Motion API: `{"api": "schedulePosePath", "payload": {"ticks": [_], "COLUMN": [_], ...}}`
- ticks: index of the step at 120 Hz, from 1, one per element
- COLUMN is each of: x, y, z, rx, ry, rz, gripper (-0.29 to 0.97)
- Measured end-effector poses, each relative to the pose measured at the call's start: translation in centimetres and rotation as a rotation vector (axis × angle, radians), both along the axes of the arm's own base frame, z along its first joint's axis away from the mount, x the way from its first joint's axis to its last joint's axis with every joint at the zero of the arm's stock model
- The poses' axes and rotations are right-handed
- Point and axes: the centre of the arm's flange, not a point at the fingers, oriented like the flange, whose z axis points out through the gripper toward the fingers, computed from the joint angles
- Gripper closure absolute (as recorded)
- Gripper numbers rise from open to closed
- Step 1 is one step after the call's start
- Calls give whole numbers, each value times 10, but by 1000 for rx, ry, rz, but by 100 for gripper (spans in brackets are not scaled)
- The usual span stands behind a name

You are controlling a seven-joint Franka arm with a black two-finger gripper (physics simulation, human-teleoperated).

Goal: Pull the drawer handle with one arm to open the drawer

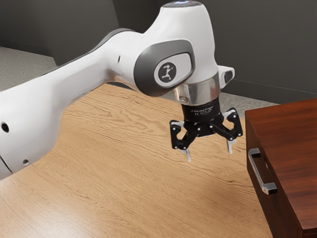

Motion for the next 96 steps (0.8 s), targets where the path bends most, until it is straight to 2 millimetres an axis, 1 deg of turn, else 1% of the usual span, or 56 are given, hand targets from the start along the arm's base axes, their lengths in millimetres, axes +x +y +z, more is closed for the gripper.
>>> {"api": "schedulePosePath", "payload": {"ticks": [7,44,64,96], "x": [-2,-6,-4,4], "y": [-6,-23,-35,-40], "z": [0,-2,-9,-12], "rx": [-1,-2,-6,-39], "ry": [1,0,3,-58], "rz": [-2,5,3,28], "gripper": [0,0,0,0]}}
